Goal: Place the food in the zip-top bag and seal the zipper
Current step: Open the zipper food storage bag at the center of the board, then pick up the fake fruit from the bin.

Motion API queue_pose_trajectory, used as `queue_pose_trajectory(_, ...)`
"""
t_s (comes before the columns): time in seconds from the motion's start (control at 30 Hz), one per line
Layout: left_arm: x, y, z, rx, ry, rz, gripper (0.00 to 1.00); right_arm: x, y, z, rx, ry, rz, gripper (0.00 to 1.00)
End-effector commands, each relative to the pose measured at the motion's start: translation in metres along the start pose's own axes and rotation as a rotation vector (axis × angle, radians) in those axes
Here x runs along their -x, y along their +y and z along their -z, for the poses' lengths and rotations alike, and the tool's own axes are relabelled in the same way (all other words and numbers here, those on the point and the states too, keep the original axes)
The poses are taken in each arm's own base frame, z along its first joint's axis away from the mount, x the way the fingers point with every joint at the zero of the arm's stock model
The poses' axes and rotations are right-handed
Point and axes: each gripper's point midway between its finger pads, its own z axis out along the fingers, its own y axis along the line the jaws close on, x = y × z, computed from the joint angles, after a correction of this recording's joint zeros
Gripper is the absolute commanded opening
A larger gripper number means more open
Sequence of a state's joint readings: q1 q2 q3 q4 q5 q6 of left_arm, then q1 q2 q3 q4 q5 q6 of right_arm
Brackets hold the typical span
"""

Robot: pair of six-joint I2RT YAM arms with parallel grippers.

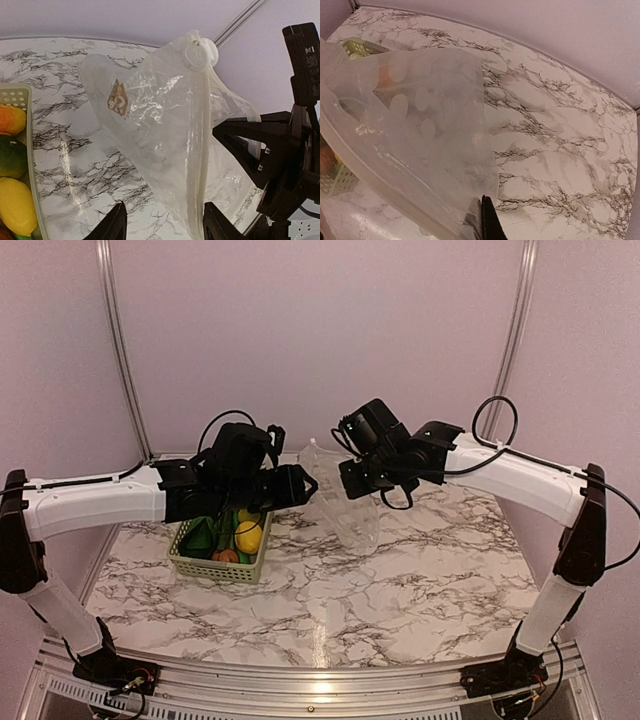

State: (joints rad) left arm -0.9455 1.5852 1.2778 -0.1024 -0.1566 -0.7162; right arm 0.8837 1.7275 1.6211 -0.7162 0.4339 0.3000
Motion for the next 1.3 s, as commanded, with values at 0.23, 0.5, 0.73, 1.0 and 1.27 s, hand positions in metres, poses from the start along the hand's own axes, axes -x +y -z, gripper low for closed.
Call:
queue_pose_trajectory(0.23, 0.008, 0.03, 0.031, 0.131, -0.036, -0.17, 0.68, 0.022, -0.087, 0.007, -0.143, -0.016, -0.062, 0.0)
queue_pose_trajectory(0.5, -0.006, 0.083, 0.042, 0.291, 0.017, -0.077, 0.7, 0.035, -0.147, 0.02, -0.28, -0.041, -0.061, 0.0)
queue_pose_trajectory(0.73, -0.022, 0.14, 0.045, 0.409, 0.072, 0.142, 0.69, -0.01, -0.098, -0.021, -0.052, 0.071, -0.107, 0.0)
queue_pose_trajectory(1.0, -0.033, 0.154, 0.028, 0.435, 0.173, 0.165, 0.74, -0.057, -0.041, -0.056, 0.113, 0.202, -0.099, 0.0)
queue_pose_trajectory(1.27, -0.037, 0.168, 0.016, 0.463, 0.202, 0.223, 0.7, -0.058, -0.026, -0.057, 0.165, 0.212, -0.091, 0.0)
